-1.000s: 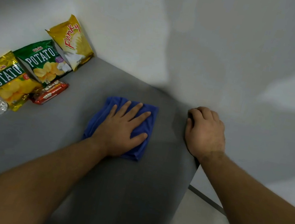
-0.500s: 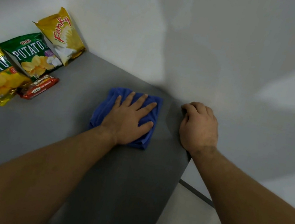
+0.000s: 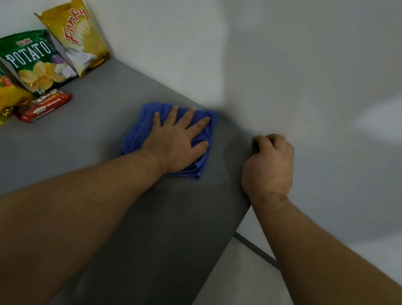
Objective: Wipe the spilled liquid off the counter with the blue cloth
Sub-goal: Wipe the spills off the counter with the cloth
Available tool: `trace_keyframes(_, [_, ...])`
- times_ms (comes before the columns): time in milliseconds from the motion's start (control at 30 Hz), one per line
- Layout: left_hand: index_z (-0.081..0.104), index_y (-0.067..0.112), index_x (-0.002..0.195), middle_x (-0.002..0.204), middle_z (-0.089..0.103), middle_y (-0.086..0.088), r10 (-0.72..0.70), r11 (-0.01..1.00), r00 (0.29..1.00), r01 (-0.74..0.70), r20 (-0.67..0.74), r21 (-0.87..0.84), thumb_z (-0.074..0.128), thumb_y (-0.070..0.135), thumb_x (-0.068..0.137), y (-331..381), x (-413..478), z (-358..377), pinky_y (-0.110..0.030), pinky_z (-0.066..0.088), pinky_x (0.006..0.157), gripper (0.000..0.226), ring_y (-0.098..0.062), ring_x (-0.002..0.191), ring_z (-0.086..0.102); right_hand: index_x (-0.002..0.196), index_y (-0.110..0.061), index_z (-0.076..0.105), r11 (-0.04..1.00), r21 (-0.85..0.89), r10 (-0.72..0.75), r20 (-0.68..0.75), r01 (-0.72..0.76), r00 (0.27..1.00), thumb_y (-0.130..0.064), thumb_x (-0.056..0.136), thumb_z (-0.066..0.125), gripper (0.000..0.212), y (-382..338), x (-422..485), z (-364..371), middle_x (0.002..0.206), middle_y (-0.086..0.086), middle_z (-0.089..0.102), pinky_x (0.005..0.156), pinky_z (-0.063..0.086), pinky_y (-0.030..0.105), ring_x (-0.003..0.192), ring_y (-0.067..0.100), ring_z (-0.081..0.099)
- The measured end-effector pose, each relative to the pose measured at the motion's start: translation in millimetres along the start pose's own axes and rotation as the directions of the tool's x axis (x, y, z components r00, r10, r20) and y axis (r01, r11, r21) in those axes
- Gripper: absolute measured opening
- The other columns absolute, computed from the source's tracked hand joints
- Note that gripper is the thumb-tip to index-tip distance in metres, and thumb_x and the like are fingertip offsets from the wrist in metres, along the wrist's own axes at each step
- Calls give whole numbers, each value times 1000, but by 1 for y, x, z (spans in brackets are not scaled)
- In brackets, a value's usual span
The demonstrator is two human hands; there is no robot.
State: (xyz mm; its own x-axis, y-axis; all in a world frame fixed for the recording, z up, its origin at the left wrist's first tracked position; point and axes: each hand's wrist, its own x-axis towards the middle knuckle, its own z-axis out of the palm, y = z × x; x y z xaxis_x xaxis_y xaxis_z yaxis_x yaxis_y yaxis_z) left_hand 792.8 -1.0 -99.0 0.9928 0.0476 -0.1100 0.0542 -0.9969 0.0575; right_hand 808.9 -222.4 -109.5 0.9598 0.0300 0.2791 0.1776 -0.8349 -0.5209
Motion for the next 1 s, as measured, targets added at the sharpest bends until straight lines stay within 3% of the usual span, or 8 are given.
trace_keyframes(267, [10,44,160,171,2,14,235,971,971,-237,-40,-31,24,68,94,-6,-74,4,-55,1,127,72,-20,159,-3,132,-4,65,996,88,-11,63,6,998,0,94,48,42,8,-4,-3,132,13,58,109,40,38,128,31,45])
trace_keyframes(433, [4,47,159,171,-4,13,21,1000,999,-21,24,-8,17,71,93,-19,-43,-3,-65,2,123,71,-27,158,-4,140,-6,59,996,90,-34,100,25,994,-13,103,46,39,24,-18,-16,141,7,54,115,40,40,135,26,43])
trace_keyframes(533, [1,47,159,172,-4,8,-45,999,998,45,32,-14,22,66,98,7,-12,-3,-71,0,120,67,-34,157,-5,141,-3,56,977,204,44,80,-60,996,-11,103,50,39,25,-23,-17,144,10,53,117,38,41,134,28,48])
trace_keyframes(667, [4,45,159,172,0,8,88,996,996,-88,-5,16,17,67,94,47,-20,3,-69,1,121,69,-33,158,-2,145,-11,48,791,500,315,162,-353,935,-16,102,58,44,17,-24,-12,145,10,52,113,46,43,129,23,55])
trace_keyframes(733, [7,44,159,172,2,9,181,983,983,-181,-21,15,17,68,92,58,-42,5,-65,2,123,72,-30,158,-1,122,-31,56,637,618,412,233,-461,881,-25,104,57,19,16,-30,-8,125,6,66,94,57,36,105,4,67])
trace_keyframes(800, [8,44,159,172,2,11,256,966,966,-257,-42,-12,22,67,94,56,-68,9,-59,1,126,71,-25,159,-3,106,-38,57,609,623,426,266,-491,865,-37,105,53,5,17,-37,-5,114,-3,70,83,55,28,87,-6,67])
trace_keyframes(900, [10,46,159,171,1,16,280,959,958,-281,-57,-22,30,68,94,32,-96,12,-55,-1,127,71,-18,158,-5,131,-25,59,595,587,404,371,-549,836,-52,105,44,40,22,-40,-3,124,-2,66,104,51,46,113,17,64])
trace_keyframes(1000, [11,47,158,171,2,16,186,982,982,-187,-24,-21,27,72,90,13,-84,4,-64,1,124,75,-22,159,-2,144,-21,50,572,570,373,460,-590,806,-60,102,42,57,29,-37,-1,139,5,61,108,49,54,127,29,58])
